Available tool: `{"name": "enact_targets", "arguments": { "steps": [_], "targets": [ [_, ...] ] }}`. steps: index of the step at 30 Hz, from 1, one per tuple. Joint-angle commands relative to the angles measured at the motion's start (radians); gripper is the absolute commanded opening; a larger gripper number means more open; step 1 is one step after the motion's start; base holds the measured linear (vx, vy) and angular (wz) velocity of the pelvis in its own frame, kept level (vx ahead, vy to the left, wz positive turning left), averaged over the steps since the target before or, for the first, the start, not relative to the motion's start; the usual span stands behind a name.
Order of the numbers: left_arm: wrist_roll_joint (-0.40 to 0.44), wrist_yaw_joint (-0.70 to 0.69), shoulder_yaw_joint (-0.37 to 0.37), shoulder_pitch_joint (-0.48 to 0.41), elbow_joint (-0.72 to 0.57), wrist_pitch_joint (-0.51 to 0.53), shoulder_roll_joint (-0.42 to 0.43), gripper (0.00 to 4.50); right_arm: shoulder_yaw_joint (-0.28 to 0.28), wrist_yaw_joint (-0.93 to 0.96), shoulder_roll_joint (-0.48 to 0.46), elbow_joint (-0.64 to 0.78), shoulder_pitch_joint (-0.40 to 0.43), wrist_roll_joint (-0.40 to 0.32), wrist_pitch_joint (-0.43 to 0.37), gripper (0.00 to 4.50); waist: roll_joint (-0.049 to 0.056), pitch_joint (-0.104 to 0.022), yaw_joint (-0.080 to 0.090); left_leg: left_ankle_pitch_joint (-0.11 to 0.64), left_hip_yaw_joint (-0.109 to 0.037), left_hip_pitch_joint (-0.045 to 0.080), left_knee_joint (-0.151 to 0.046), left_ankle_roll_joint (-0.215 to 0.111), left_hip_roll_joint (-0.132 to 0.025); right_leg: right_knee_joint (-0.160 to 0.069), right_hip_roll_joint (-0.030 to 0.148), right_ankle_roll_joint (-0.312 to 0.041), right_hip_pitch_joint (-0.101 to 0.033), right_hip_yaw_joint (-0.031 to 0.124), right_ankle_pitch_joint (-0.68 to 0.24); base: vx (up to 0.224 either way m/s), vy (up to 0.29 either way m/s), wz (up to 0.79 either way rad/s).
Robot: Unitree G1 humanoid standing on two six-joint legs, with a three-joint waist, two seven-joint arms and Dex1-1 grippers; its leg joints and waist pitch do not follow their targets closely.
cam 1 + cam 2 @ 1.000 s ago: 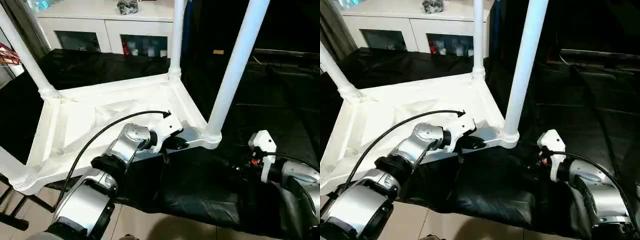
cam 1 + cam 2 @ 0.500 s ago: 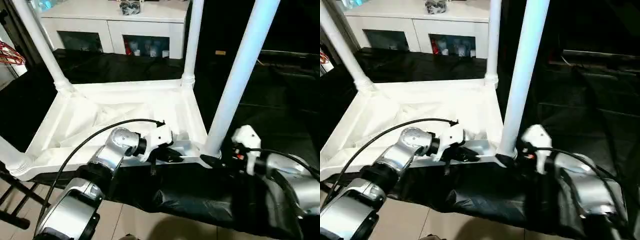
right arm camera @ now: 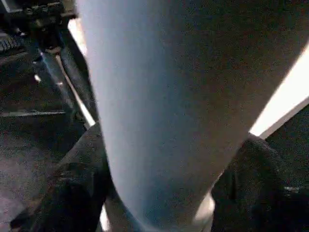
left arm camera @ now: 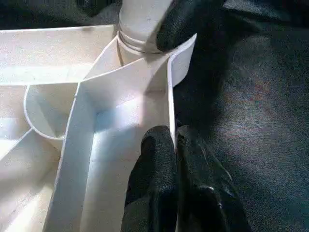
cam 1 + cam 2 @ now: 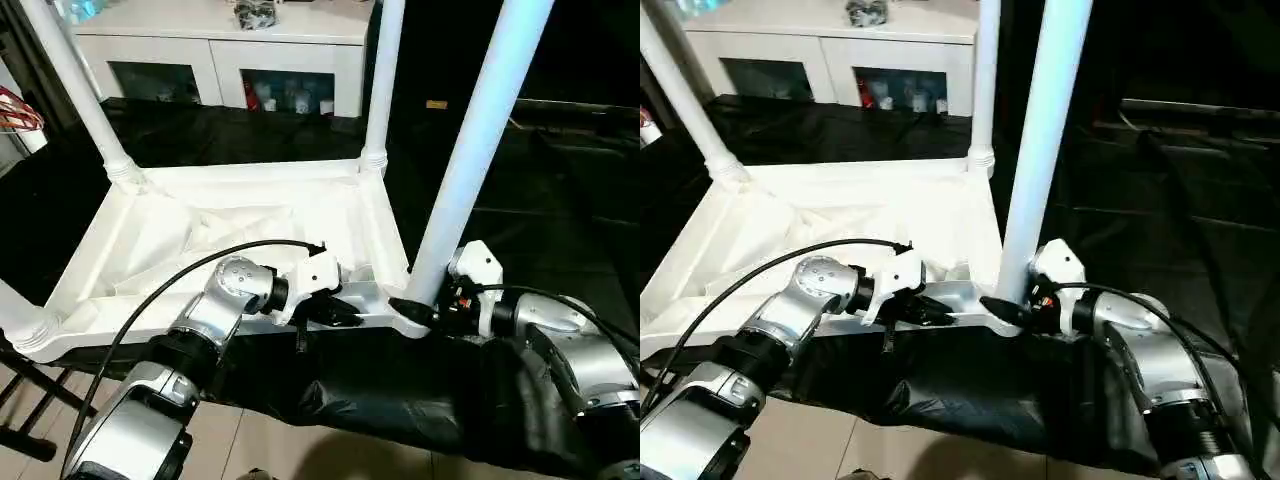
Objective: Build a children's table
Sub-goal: Rotate leg to tighten
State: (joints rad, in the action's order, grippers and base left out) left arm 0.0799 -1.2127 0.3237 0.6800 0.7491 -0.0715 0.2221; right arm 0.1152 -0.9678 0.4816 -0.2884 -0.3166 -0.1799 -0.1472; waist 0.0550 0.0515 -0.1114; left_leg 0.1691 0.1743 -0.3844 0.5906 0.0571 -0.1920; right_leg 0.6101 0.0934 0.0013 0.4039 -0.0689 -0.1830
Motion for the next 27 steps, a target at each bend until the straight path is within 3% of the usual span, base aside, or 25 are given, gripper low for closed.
{"name": "enact_targets", "arguments": {
  "steps": [1, 5, 11, 17, 20, 21, 23, 26, 27],
  "targets": [
    [0.003, -0.016, 0.011, -0.006, -0.011, 0.008, 0.015, 0.00, 0.011, 0.005, -0.003, -0.018, -0.005, 0.028, 0.003, 3.08, -0.019, -0.069, -0.002, 0.204, -0.006, 0.011, -0.064, -0.079, -0.034, -0.076, 0.055, -0.232, -0.053, 0.038, -0.197, 0.000, 0.000, 0.00],
    [0.005, 0.017, 0.002, 0.003, -0.002, 0.034, 0.006, 0.00, 0.016, 0.013, -0.020, -0.030, -0.005, 0.022, 0.004, 2.78, -0.020, -0.068, 0.000, 0.216, -0.006, 0.010, -0.065, -0.074, -0.033, -0.077, 0.055, -0.235, -0.054, 0.037, -0.200, 0.000, 0.000, 0.00],
    [0.017, 0.130, -0.016, 0.037, 0.031, 0.075, -0.041, 0.00, -0.007, 0.131, -0.098, -0.063, 0.009, 0.013, -0.036, 2.39, -0.018, -0.062, 0.007, 0.277, -0.007, 0.017, -0.072, -0.046, -0.032, -0.090, 0.053, -0.214, -0.048, 0.038, -0.294, 0.000, 0.000, 0.00],
    [0.034, 0.291, -0.024, 0.092, 0.088, 0.115, -0.137, 0.00, -0.019, 0.371, -0.259, -0.067, 0.023, 0.035, -0.121, 2.02, -0.023, -0.053, 0.015, 0.339, -0.012, 0.023, -0.082, -0.011, -0.028, -0.104, 0.053, -0.166, -0.042, 0.039, -0.416, 0.000, 0.000, 0.00],
    [0.047, 0.344, -0.013, 0.105, 0.103, 0.117, -0.179, 0.00, 0.000, 0.507, -0.345, -0.112, -0.014, 0.089, -0.127, 2.01, -0.020, -0.047, 0.031, 0.446, -0.022, 0.039, -0.088, 0.023, -0.025, -0.121, 0.057, -0.117, -0.032, 0.033, -0.566, 0.000, 0.000, 0.00],
    [0.051, 0.343, -0.007, 0.105, 0.103, 0.115, -0.184, 0.00, 0.005, 0.525, -0.360, -0.123, -0.024, 0.097, -0.123, 2.01, -0.021, -0.047, 0.035, 0.457, -0.024, 0.039, -0.089, 0.023, -0.024, -0.124, 0.058, -0.108, -0.033, 0.031, -0.582, 0.000, 0.000, 0.00],
    [0.057, 0.343, 0.001, 0.105, 0.104, 0.111, -0.190, 0.00, 0.011, 0.536, -0.382, -0.130, -0.037, 0.101, -0.122, 2.01, -0.017, -0.050, 0.037, 0.452, -0.026, 0.036, -0.092, 0.019, -0.025, -0.127, 0.060, -0.098, -0.038, 0.031, -0.574, 0.000, 0.000, 0.00],
    [0.060, 0.337, 0.003, 0.104, 0.106, 0.106, -0.187, 0.00, 0.016, 0.528, -0.387, -0.121, -0.042, 0.099, -0.119, 2.01, -0.015, -0.055, 0.040, 0.428, -0.024, 0.035, -0.100, 0.008, -0.029, -0.124, 0.057, -0.120, -0.043, 0.033, -0.469, 0.000, 0.000, 0.00],
    [0.062, 0.320, 0.006, 0.098, 0.099, 0.097, -0.176, 0.00, 0.008, 0.500, -0.381, -0.106, -0.039, 0.078, -0.120, 2.55, -0.015, -0.055, 0.041, 0.419, -0.022, 0.034, -0.101, 0.003, -0.029, -0.123, 0.057, -0.136, -0.045, 0.035, -0.434, 0.000, 0.000, 0.00]
  ]
}}
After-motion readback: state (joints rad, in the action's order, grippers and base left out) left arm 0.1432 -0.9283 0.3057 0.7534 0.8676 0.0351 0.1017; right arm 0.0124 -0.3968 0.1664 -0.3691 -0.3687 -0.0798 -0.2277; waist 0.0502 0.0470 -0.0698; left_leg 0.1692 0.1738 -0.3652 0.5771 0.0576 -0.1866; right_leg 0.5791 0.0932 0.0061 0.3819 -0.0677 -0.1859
